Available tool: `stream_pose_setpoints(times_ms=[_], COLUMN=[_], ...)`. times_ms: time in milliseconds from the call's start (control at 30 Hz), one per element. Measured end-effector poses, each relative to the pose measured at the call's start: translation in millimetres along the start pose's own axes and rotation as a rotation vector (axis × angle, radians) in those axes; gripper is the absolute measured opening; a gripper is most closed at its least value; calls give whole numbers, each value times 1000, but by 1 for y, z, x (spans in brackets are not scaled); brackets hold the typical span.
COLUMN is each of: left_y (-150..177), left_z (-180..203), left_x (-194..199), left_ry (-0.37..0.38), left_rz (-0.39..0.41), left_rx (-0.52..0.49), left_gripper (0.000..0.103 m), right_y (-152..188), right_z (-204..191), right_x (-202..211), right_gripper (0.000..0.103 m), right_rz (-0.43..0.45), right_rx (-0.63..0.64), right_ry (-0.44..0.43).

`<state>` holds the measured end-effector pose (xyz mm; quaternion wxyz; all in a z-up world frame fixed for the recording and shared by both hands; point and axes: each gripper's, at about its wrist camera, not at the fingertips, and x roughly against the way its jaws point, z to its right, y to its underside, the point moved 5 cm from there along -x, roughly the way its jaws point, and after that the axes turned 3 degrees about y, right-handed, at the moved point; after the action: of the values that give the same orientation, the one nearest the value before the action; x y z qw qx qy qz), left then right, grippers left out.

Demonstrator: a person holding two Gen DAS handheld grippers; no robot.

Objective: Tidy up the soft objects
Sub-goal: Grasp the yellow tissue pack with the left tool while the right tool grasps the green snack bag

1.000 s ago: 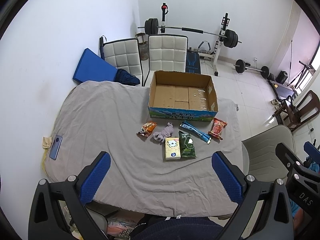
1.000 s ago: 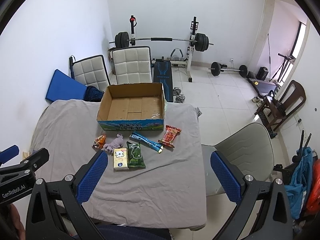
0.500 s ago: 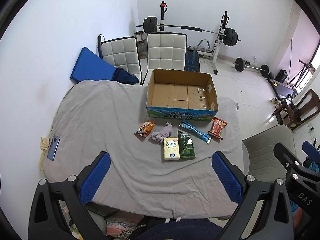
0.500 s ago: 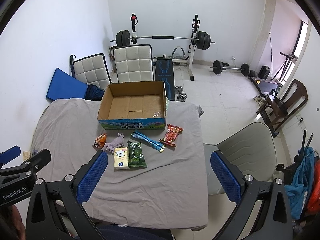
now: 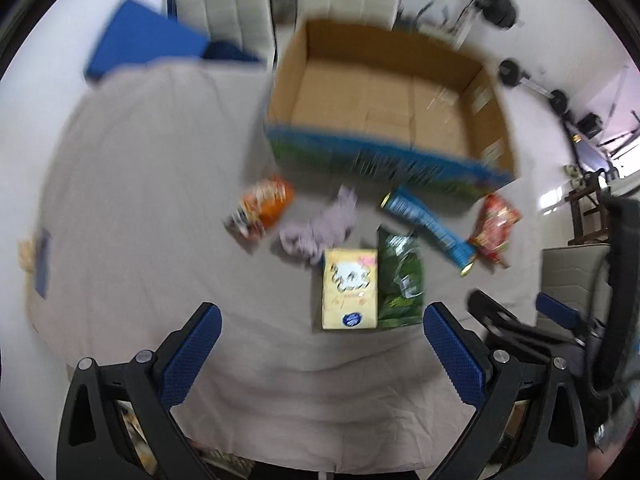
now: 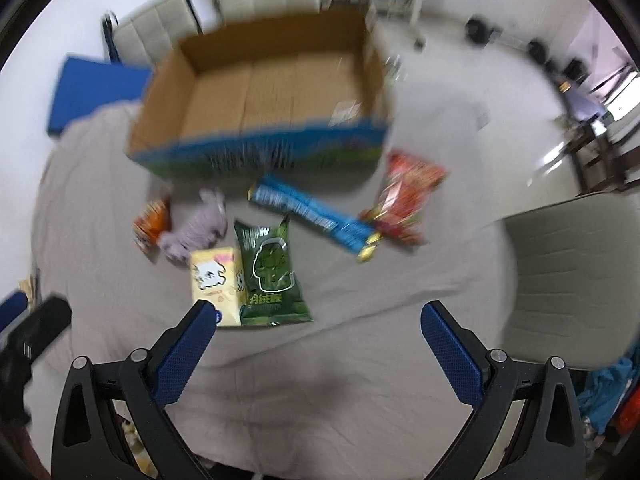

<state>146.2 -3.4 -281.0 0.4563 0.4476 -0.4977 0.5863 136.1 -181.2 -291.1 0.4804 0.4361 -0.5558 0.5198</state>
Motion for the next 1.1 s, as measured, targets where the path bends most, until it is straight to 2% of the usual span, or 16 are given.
stream_pose_setpoints(times_ms=[67,167,300,333,367,433,500,600,800,867,900,933,1000,1100], left_y=[3,6,5,5,5,6,5,6,11,14,15,17,18,22], left_z=[-7,-17,-30,-31,-32,-31,-26,-15,8,14,16,17,17,17], left_x=[-33,-65,-90,-94,-98,-103,-109,-120,-166,-181,-186,-190,-190,-181], left_ry=[-1,-14,-14,-17,-4,-7,16,42,36,25,34,43,23,-22], left_rz=[-56,-107,-152,-160,-168,-179,-186,-205,-289,-305,-311,-320,-304,-268], left_rx=[33,65,105,110,114,114,104,93,32,0,-11,-11,-16,-32], left_gripper=[103,103,103,103,103,103,103,103,103,93,69,61,60,60], right_y=[-4,-7,-5,-3,-1,3,5,11,30,36,38,38,44,47], right_z=[-9,-22,-36,-39,-42,-48,-48,-36,2,6,7,9,9,2], right_x=[-53,-105,-148,-154,-159,-166,-164,-159,-163,-177,-183,-183,-198,-214], right_gripper=[102,101,91,82,78,61,53,47,47,49,50,50,51,46], right_rz=[-83,-151,-224,-243,-255,-269,-251,-250,-276,-296,-305,-310,-331,-315], right_rx=[-4,0,-1,6,12,30,48,49,7,-19,-30,-34,-36,-33], right_ry=[-24,-35,-81,-94,-92,-110,-89,-40,13,-20,-34,-43,-45,-37])
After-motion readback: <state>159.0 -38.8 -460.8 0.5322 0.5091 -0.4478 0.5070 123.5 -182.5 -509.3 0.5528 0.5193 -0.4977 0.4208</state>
